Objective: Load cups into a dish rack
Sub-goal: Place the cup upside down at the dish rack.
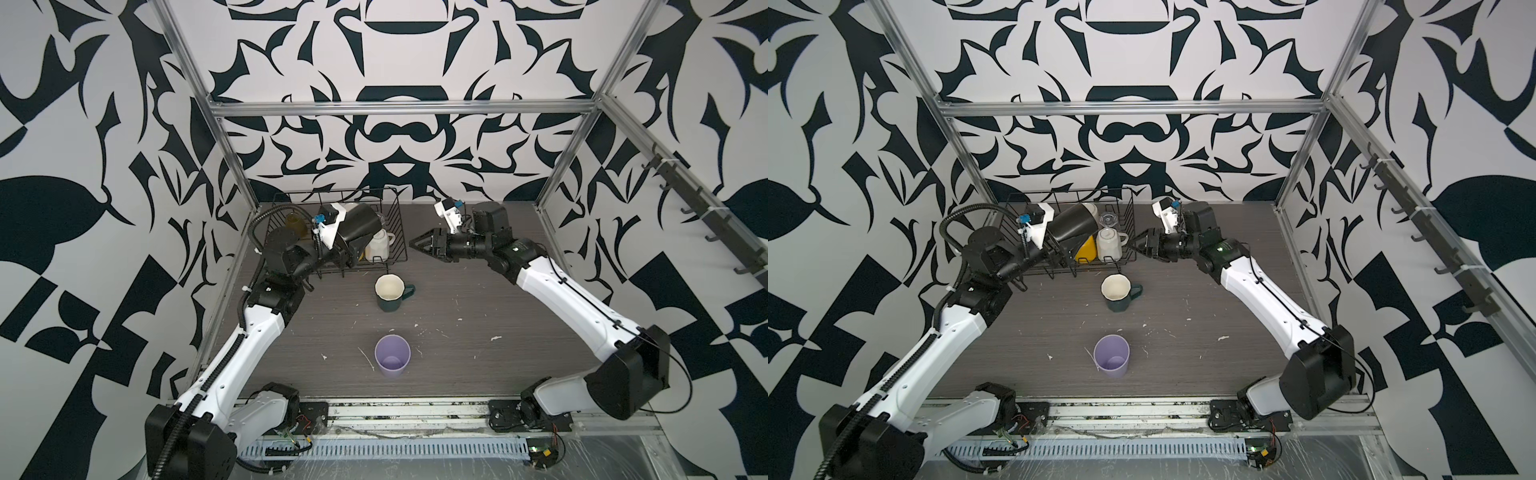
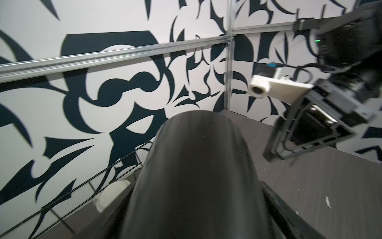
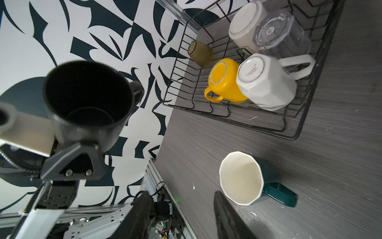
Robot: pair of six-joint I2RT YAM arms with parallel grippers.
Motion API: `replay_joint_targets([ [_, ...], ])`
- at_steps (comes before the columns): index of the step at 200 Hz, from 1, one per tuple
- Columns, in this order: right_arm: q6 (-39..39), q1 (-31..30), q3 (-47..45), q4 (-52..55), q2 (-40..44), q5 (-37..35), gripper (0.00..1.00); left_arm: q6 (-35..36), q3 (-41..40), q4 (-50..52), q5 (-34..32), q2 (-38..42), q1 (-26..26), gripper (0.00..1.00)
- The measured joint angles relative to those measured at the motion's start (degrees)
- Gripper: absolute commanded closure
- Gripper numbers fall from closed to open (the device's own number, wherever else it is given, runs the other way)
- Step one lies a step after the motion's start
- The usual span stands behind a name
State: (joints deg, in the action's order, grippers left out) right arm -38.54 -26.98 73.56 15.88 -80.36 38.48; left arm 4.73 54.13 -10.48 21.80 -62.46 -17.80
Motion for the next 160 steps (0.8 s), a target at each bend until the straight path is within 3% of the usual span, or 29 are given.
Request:
replay_joint_targets([
  [29, 4.26, 0.00, -0.04, 3.65, 2.75, -4.50, 0.37, -2.36, 7.26, 8.98, -7.91, -4.68, 0.79, 1.00],
  [57, 7.80, 0.00, -0.24, 6.03, 4.85, -8.68, 0.30, -6.16, 12.94, 16.68, -11.58, -8.72, 3.61, 1.00],
  [102, 11.47, 0.33, -1.84, 7.30, 7.28, -11.91, 0.22, -11.67, 24.13, 28.17, -14.69, -16.81, 8.96, 1.00],
  [160, 13.25, 1.03, -3.82, 7.32, 7.91, -13.49, 0.21, -13.70, 37.00, 40.13, -15.61, -27.58, 14.29, 1.00],
])
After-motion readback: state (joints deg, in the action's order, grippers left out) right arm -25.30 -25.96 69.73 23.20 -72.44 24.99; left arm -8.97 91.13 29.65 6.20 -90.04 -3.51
